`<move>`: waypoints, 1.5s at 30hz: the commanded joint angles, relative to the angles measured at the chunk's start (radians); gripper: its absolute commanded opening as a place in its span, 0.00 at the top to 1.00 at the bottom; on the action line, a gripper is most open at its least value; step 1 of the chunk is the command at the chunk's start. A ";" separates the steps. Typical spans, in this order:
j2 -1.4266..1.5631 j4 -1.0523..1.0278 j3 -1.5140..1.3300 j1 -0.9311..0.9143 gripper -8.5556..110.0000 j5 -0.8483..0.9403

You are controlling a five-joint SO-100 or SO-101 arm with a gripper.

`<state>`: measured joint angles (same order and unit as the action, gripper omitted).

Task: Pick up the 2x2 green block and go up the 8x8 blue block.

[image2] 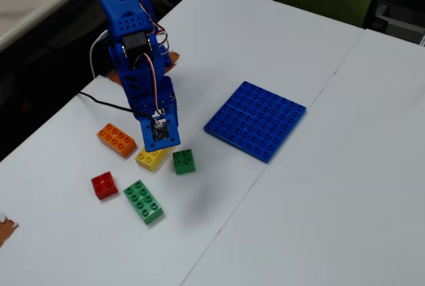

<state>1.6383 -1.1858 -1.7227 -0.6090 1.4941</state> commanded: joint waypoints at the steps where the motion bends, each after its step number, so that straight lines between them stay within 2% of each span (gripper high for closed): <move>1: 0.083 -0.029 0.021 0.003 0.79 0.008; 3: 0.097 -0.028 0.021 0.005 0.75 -0.009; 6: 0.114 0.023 0.021 0.018 0.74 -0.115; 9: 0.055 0.086 0.023 0.028 0.74 -0.147; 15: -0.100 0.299 0.031 0.015 0.73 -0.163; 19: -0.158 0.362 0.031 0.000 0.72 -0.127; 36: -0.225 0.368 0.031 -0.015 0.72 0.003; 45: -0.242 0.373 0.031 0.002 0.81 0.023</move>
<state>1.3898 -0.8283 -1.7227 -0.6213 1.5110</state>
